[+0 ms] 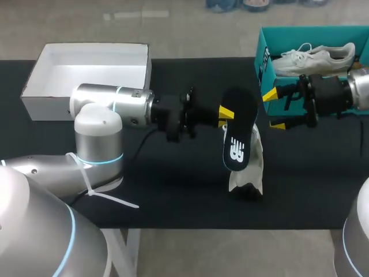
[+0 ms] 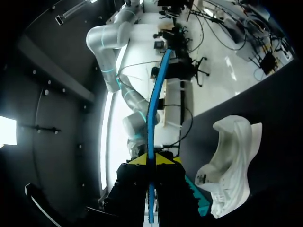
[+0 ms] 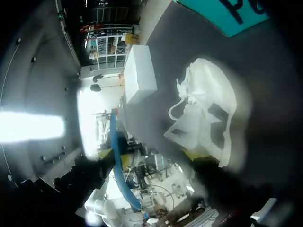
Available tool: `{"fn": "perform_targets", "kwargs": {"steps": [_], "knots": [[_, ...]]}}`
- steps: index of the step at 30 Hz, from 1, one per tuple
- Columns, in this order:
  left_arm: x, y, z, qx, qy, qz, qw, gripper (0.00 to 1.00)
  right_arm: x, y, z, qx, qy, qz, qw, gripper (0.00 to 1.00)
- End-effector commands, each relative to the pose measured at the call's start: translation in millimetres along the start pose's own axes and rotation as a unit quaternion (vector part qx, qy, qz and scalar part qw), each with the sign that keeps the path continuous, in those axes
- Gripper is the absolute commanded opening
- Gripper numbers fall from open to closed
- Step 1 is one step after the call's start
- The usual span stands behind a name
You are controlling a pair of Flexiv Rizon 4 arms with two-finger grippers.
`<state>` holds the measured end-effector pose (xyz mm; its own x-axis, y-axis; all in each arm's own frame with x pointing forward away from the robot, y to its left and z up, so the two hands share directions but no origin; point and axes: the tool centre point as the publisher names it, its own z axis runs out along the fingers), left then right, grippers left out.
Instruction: Take the shoe out of the shoebox, open the shoe tongue, remove and reinsert the insole, then place the shoe into the shoebox
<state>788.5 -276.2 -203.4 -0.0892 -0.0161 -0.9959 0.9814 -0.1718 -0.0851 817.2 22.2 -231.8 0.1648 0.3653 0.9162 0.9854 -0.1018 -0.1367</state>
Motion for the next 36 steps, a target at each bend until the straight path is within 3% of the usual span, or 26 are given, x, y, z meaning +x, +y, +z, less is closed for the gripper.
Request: {"fn": "perform_targets", "kwargs": {"steps": [1,2,3,14,16,18,24,28,36], "knots": [[-2.9,-5.0,-7.2,-0.001,0.001,0.000,1.000,0.00,-6.5,-32.5,-49.7,-0.001,-0.179,-0.086,0.980,1.00],[-3.6,-5.5,-7.9,-0.001,0.000,-0.001,1.000,0.00,-13.9,-32.5,-53.8,-0.005,-0.224,-0.045,0.974,1.00],[-4.0,-5.8,-8.4,-0.001,0.000,-0.001,1.000,0.00,-20.3,-30.2,-59.4,-0.007,-0.225,-0.011,0.974,1.00],[-10.3,-13.5,-10.1,-0.001,0.000,-0.018,1.000,0.00,-20.3,-30.2,-59.4,-0.007,-0.225,-0.011,0.974,1.00],[-10.5,-13.7,-9.9,0.000,0.000,-0.019,1.000,0.00,-14.1,-33.5,-64.7,-0.007,-0.266,-0.090,0.960,1.00],[-11.1,-13.7,-9.7,0.000,-0.003,-0.022,1.000,0.00,-11.6,-43.0,-71.9,-0.013,-0.275,-0.169,0.946,1.00],[-11.5,-13.7,-9.6,0.003,-0.005,-0.028,1.000,0.00,-25.0,-68.9,-99.8,-0.013,-0.249,-0.319,0.914,1.00],[-11.4,-13.7,-9.7,0.004,-0.007,-0.033,0.999,0.00,-30.9,-83.4,-109.2,-0.015,-0.225,-0.367,0.903,1.00],[-8.3,-13.7,-11.1,0.001,-0.006,-0.039,0.999,0.00,-23.7,-87.7,-91.3,0.020,-0.231,-0.401,0.886,1.00]]}}
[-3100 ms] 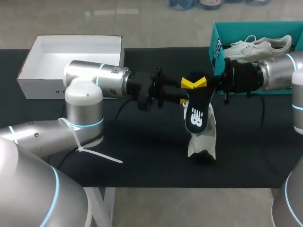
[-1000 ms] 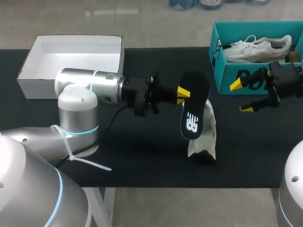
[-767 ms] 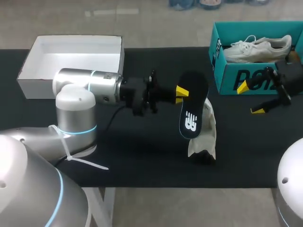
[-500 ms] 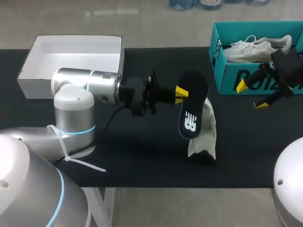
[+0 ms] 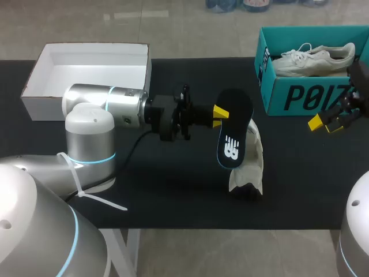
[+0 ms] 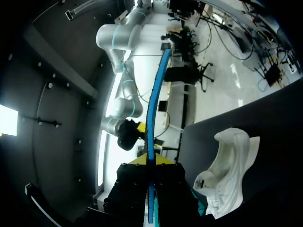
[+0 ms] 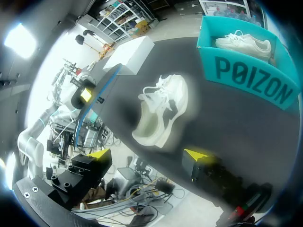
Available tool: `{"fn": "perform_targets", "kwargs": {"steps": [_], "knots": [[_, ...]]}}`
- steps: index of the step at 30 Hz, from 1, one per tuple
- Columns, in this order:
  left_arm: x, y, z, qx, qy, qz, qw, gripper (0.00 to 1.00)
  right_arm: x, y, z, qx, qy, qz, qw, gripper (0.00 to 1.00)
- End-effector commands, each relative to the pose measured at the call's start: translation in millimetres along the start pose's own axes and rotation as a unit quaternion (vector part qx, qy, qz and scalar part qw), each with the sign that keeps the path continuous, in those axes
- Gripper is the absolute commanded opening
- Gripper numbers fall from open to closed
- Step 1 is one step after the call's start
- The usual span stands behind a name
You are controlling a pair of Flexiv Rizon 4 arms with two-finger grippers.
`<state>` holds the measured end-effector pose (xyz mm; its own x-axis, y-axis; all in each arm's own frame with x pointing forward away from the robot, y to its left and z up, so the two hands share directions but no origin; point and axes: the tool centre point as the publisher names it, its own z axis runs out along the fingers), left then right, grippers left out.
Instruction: Take the shoe out of the shoebox, open the shoe tongue, remove and reinsert the insole, then place the shoe into the shoebox
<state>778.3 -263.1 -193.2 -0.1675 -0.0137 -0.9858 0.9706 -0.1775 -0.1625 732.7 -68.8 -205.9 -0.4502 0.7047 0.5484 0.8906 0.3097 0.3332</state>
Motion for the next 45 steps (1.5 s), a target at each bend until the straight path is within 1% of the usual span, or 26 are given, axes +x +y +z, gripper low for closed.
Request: {"fn": "perform_targets", "kwargs": {"steps": [1,6,9,11,45], "knots": [[1.1,-0.4,-0.2,-0.001,0.000,0.001,1.000,0.00,9.2,-6.6,4.7,-0.030,-0.003,-0.089,0.996,1.00],[-0.2,0.8,0.9,0.000,-0.001,0.001,1.000,0.00,11.3,-5.5,3.1,-0.032,-0.005,-0.102,0.994,1.00],[-1.6,1.8,2.2,0.002,-0.004,-0.002,1.000,0.00,11.0,-5.4,2.2,-0.034,-0.010,-0.082,0.996,1.00],[-3.0,2.9,3.4,-0.002,-0.012,-0.005,1.000,0.00,11.0,-5.4,2.2,-0.034,-0.010,-0.082,0.996,1.00],[-3.0,2.9,3.4,-0.002,-0.012,-0.005,1.000,0.00,11.0,-5.4,2.2,-0.034,-0.010,-0.082,0.996,1.00]]}}
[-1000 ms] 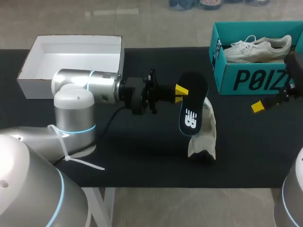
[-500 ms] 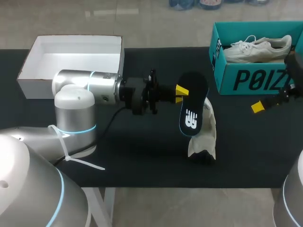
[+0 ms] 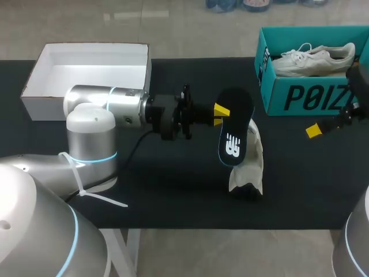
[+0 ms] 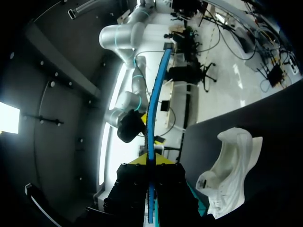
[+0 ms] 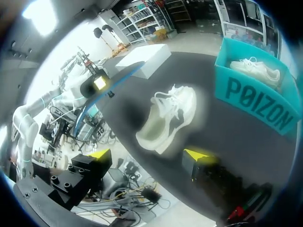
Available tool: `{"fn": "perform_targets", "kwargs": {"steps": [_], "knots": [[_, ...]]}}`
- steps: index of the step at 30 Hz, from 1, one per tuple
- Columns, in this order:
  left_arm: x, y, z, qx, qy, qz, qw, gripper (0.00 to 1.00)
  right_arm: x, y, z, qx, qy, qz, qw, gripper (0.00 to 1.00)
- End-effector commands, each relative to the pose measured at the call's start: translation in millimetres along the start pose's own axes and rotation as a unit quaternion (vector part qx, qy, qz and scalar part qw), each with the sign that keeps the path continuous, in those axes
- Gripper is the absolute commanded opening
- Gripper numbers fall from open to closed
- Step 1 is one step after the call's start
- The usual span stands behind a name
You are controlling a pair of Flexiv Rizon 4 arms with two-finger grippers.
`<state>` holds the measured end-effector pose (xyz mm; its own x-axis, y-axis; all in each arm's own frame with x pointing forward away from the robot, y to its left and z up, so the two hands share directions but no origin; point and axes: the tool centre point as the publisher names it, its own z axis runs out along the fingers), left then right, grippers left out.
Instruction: Take the shoe out of the shoebox, open the shoe tongue, remove and reinsert the insole, then place the shoe into the shoebox
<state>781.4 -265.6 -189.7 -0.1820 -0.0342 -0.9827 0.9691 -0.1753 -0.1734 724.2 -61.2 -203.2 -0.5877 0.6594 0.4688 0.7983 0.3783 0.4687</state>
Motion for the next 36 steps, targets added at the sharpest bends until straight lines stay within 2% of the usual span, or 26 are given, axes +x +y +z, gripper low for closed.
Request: {"fn": "perform_targets", "kwargs": {"steps": [1,14,15,19,23,29,36], "knots": [[1.0,0.0,1.3,-0.001,-0.001,0.001,1.000,0.00,0.5,-1.0,-0.1,0.000,-0.001,0.000,1.000,1.00],[1.0,0.0,1.3,-0.001,-0.001,0.001,1.000,0.00,0.5,-1.0,-0.1,0.000,-0.001,0.000,1.000,1.00],[2.8,-1.1,2.4,0.007,-0.001,-0.009,1.000,0.00,0.5,-1.0,-0.1,0.000,-0.001,0.000,1.000,1.00],[9.0,-14.0,7.8,0.021,0.012,-0.036,0.999,0.00,0.5,-1.0,-0.1,0.000,-0.001,0.000,1.000,1.00],[23.9,-32.3,7.9,0.023,0.021,-0.074,0.997,0.00,0.5,-1.0,-0.1,0.000,-0.001,0.000,1.000,1.00],[41.9,-51.7,5.3,0.008,0.028,-0.135,0.990,0.00,0.5,-1.0,-0.1,0.000,-0.001,0.000,1.000,1.00],[55.7,-62.3,1.8,0.015,0.030,-0.182,0.983,0.00,0.5,-1.0,-0.1,0.000,-0.001,0.000,1.000,1.00]]}}
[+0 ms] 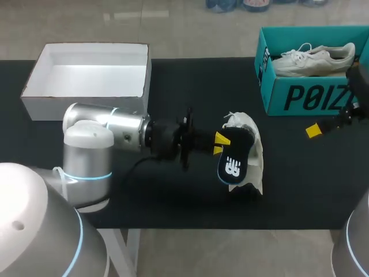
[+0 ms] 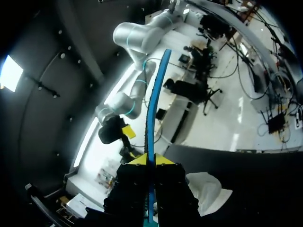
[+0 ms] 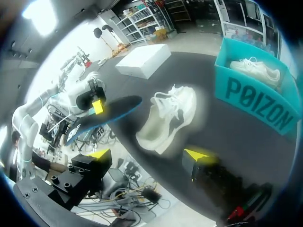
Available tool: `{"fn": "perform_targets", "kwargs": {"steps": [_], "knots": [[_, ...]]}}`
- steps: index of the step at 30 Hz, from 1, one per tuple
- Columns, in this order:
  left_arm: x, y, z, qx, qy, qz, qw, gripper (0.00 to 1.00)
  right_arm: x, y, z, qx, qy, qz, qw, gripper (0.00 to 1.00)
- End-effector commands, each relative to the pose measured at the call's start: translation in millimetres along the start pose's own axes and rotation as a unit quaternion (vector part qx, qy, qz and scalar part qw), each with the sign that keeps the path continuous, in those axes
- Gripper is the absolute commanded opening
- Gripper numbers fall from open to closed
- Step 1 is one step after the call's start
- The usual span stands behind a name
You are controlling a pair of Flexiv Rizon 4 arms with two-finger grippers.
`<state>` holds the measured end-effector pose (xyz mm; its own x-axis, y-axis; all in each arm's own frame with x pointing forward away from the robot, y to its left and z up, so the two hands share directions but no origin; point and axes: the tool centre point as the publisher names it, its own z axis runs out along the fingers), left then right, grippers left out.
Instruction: Take the shoe out of the shoebox, open the shoe tongue, remove and reinsert the insole, then place the shoe into the shoebox
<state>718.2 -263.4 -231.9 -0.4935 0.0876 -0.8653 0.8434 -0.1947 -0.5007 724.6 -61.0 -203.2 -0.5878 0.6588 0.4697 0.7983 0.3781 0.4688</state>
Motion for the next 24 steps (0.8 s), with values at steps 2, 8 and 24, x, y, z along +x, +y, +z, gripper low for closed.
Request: {"fn": "perform_targets", "kwargs": {"steps": [2,8,24], "knots": [[7.5,-10.1,-4.8,0.004,0.012,-0.013,1.000,0.00,0.6,-1.4,-0.3,0.000,-0.001,0.000,1.000,1.00],[21.4,-14.9,-9.8,0.023,0.021,-0.035,0.999,0.00,0.6,-1.4,-0.3,0.000,-0.001,0.000,1.000,1.00],[37.7,8.6,14.2,0.080,0.041,-0.072,0.993,0.00,0.6,-1.4,-0.3,0.000,-0.001,0.000,1.000,1.00]]}}
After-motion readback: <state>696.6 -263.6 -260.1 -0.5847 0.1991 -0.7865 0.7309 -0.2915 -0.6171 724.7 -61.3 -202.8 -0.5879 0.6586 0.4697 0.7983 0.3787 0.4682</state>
